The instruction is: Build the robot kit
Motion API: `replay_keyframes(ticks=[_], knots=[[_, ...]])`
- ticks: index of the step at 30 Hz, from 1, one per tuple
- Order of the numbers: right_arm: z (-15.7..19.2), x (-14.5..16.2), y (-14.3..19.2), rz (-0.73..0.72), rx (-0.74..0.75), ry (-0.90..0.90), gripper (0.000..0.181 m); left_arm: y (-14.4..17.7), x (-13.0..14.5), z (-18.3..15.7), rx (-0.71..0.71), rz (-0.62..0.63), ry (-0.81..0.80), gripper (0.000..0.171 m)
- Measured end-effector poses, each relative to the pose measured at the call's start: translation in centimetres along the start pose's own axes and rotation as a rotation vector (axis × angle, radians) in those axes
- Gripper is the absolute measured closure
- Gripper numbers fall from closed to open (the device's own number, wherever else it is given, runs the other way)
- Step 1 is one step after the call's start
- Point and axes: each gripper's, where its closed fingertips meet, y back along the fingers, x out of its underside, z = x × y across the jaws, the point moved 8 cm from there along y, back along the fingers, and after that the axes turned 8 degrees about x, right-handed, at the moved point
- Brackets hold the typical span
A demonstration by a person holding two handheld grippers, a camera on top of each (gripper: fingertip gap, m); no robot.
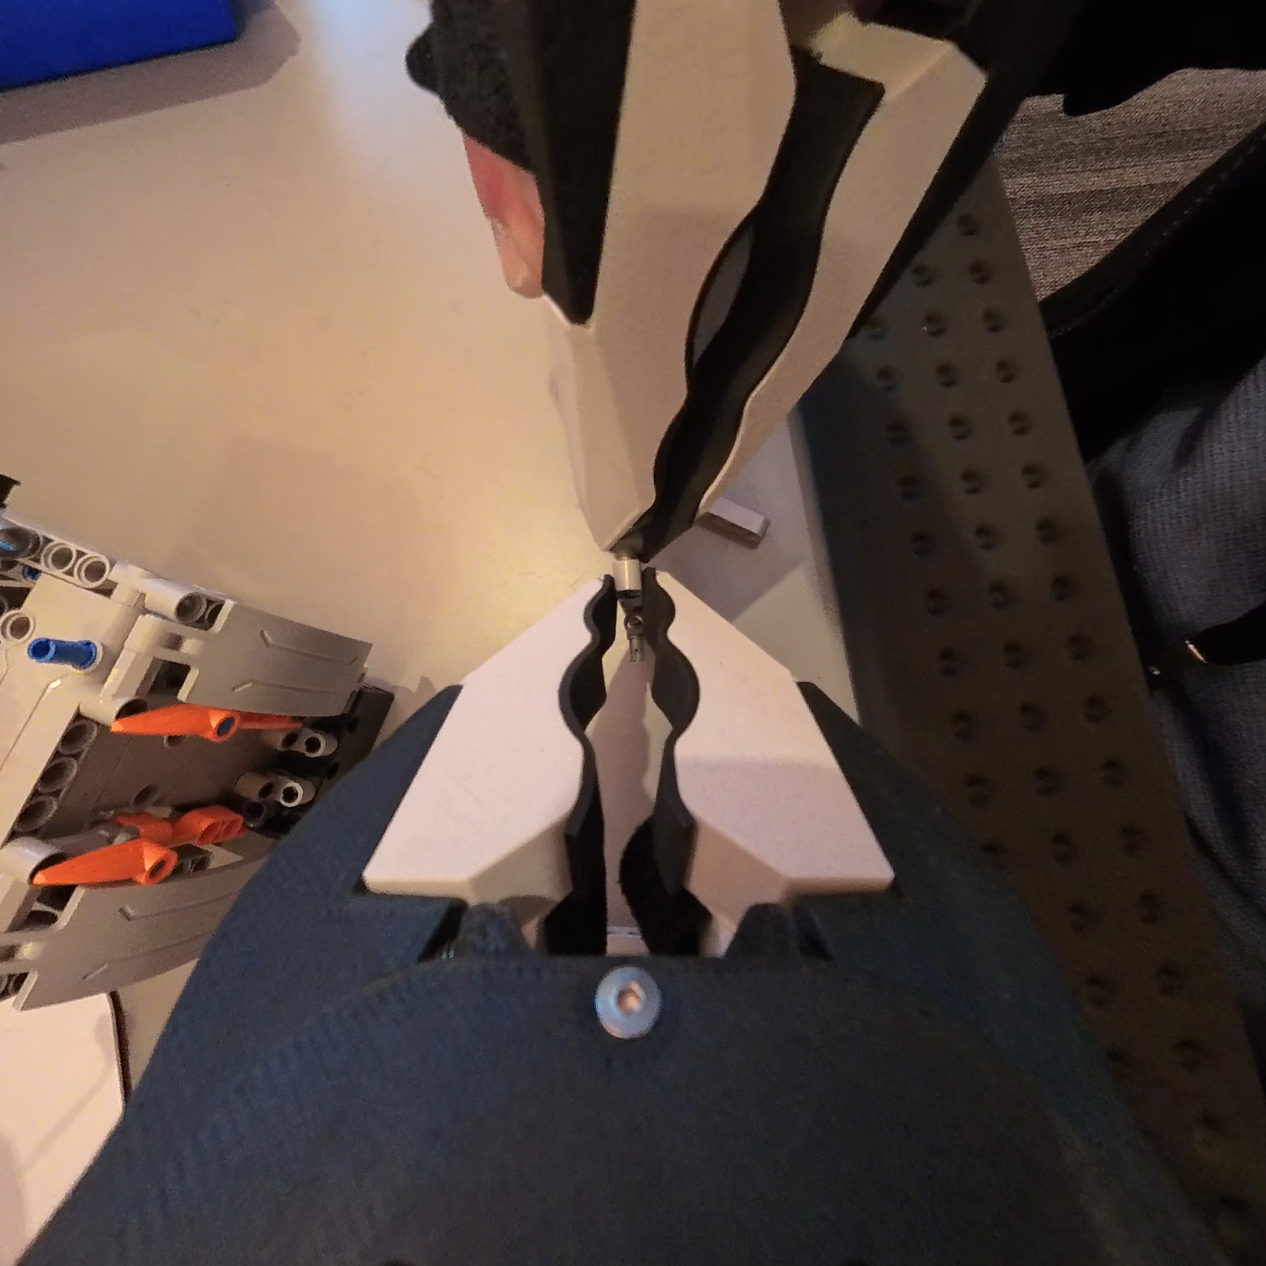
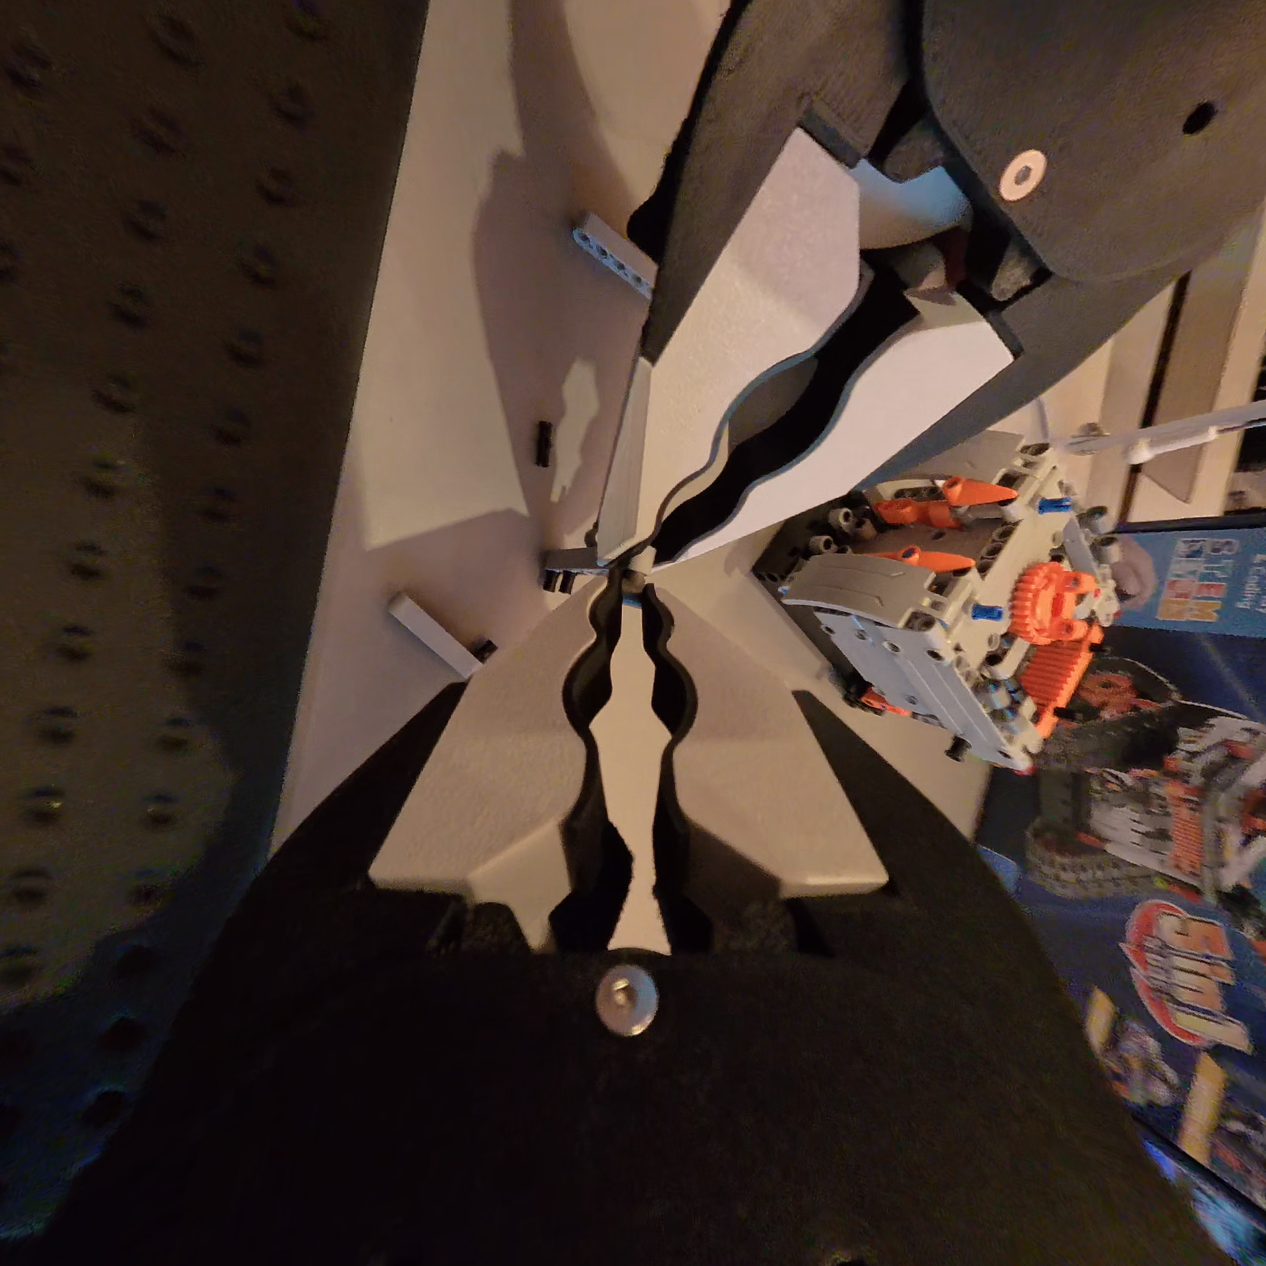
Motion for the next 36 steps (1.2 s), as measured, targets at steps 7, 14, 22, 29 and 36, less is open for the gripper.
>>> replay_keyframes(ticks=[7,14,22,29,36], knots=[[-0.7,0.4,-0.2,-0.086,-0.144,-0.173,0.179,-0.1,-0.1,-0.5,-0.013,0.017,-0.035,0.167],[-1.6,1.3,0.4,-0.171,-0.124,-0.353,0.162,0.6,0.0,-0.5,-0.117,-0.031,-0.058,0.166],[-1.8,0.5,0.9,-0.273,0.034,-0.409,0.147,4.8,-1.8,-2.8,-0.353,-0.193,-0.302,0.167],[-1.2,-1.9,1.8,-0.227,0.464,-0.098,0.177,6.0,-2.0,-6.1,-0.625,-0.15,-0.536,0.165],[-1.0,-3.9,2.8,-0.116,0.781,0.135,0.177,8.8,0.5,-5.6,-0.369,-0.425,-0.154,0.148]])
